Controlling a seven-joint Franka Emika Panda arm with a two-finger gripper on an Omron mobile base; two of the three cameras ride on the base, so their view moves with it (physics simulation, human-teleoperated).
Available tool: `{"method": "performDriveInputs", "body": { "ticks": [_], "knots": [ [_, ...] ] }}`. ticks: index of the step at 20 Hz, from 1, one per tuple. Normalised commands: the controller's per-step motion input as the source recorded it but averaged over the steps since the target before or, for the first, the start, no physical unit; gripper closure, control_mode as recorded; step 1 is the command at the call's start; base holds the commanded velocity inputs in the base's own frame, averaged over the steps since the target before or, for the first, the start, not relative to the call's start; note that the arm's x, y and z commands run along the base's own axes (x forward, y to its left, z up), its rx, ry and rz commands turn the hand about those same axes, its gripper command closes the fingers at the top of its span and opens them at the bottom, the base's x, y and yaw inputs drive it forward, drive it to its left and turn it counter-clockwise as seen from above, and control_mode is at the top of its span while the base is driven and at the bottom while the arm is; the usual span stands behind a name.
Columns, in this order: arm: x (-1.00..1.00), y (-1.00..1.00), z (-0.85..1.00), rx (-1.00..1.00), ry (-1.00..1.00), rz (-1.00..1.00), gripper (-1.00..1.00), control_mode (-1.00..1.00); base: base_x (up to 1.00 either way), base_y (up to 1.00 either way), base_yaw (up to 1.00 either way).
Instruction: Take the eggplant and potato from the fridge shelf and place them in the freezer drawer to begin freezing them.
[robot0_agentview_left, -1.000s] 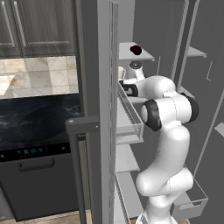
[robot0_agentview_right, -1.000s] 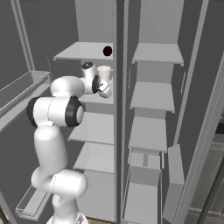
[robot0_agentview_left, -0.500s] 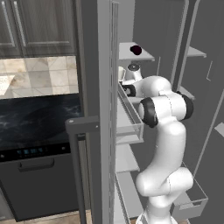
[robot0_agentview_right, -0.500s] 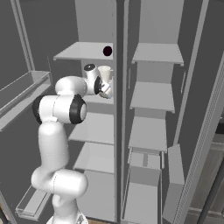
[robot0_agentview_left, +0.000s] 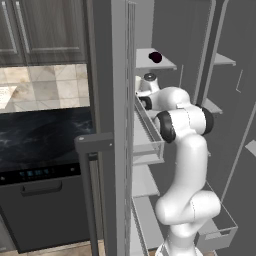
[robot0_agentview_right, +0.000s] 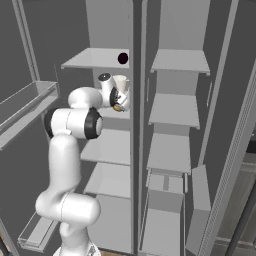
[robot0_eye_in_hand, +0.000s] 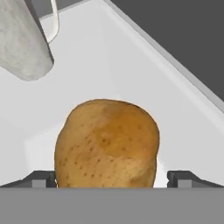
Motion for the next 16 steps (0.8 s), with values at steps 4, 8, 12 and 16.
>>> {"method": "performDriveInputs", "body": {
  "ticks": [4,8,12,16],
  "knots": [
    [0.31,0.0,-0.11,0.0,0.0,0.0,-1.0,-1.0,0.0,0.0,0.0],
    [0.13,-0.01,-0.17,0.0,0.0,0.0,-1.0,-1.0,0.0,0.0,0.0],
    [0.0,-0.08,-0.33,0.0,0.0,0.0,1.0,-1.0,0.0,0.0,0.0],
    [0.0,-0.07,-0.29,0.0,0.0,0.0,1.0,-1.0,0.0,0.0,0.0]
  ]
}}
